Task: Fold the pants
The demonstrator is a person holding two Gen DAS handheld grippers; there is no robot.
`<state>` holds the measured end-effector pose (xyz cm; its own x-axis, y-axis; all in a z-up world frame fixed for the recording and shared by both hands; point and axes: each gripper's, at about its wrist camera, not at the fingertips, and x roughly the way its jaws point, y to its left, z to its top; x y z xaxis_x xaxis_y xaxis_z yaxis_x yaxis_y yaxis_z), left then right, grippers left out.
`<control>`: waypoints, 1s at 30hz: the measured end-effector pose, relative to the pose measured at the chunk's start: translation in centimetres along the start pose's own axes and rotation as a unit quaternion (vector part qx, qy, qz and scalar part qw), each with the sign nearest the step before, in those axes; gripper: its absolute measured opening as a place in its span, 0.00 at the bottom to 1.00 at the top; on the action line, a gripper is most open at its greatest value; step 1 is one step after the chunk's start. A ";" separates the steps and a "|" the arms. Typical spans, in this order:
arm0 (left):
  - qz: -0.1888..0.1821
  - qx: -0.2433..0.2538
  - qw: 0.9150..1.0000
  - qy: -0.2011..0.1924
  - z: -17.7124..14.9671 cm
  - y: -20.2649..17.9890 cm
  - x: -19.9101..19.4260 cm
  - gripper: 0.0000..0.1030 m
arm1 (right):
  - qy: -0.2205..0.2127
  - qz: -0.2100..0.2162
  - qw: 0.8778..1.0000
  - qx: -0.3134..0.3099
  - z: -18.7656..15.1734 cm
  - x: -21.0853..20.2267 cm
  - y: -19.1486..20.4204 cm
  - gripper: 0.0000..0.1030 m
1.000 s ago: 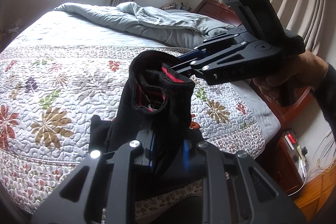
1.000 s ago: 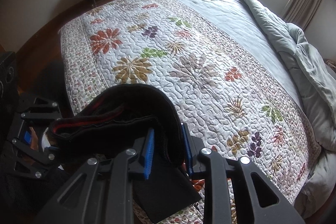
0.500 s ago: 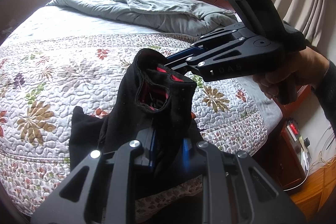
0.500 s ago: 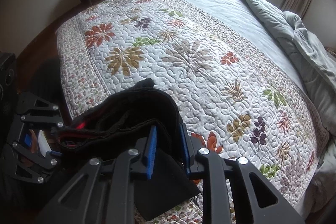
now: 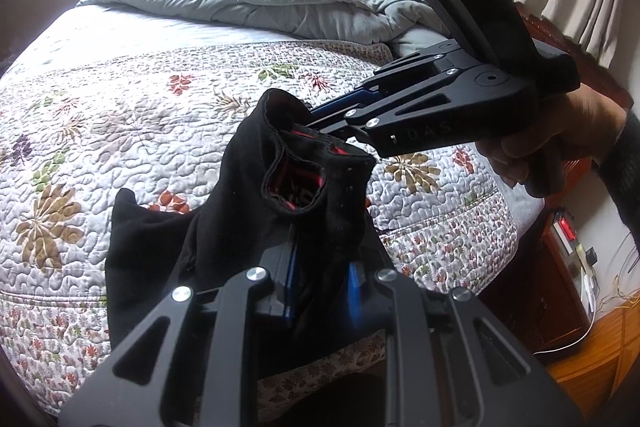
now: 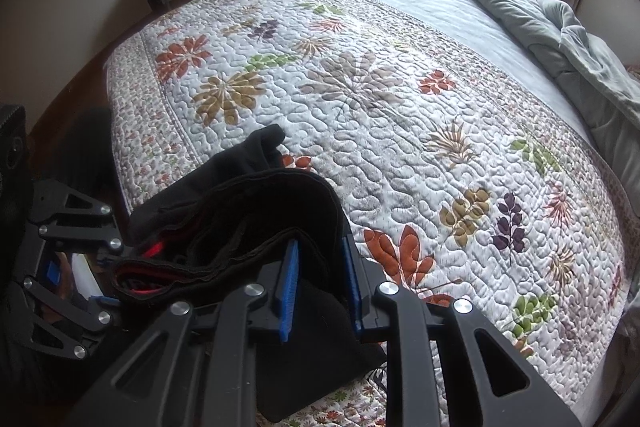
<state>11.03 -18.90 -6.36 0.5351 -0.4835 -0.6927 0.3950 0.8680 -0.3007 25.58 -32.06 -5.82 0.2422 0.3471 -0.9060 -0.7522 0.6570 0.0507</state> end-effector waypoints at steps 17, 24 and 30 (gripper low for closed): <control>0.006 0.028 0.999 0.042 -2.3 -2.5 4.3 0.18 | 0.000 0.020 0.999 0.033 -5.2 2.5 -2.5 0.21; 0.013 0.040 0.998 0.054 -3.4 -3.2 5.4 0.19 | -0.008 0.030 0.999 0.045 -6.9 3.3 -3.0 0.21; 0.012 0.048 0.997 0.063 -4.0 -3.5 6.0 0.20 | -0.014 0.034 0.997 0.064 -8.2 3.4 -3.3 0.21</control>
<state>9.90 -24.38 -12.08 0.4496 -0.4399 -0.7773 0.4563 0.8613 -0.2235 23.90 -38.55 -12.55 0.2107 0.4116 -0.8867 -0.6834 0.7106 0.1674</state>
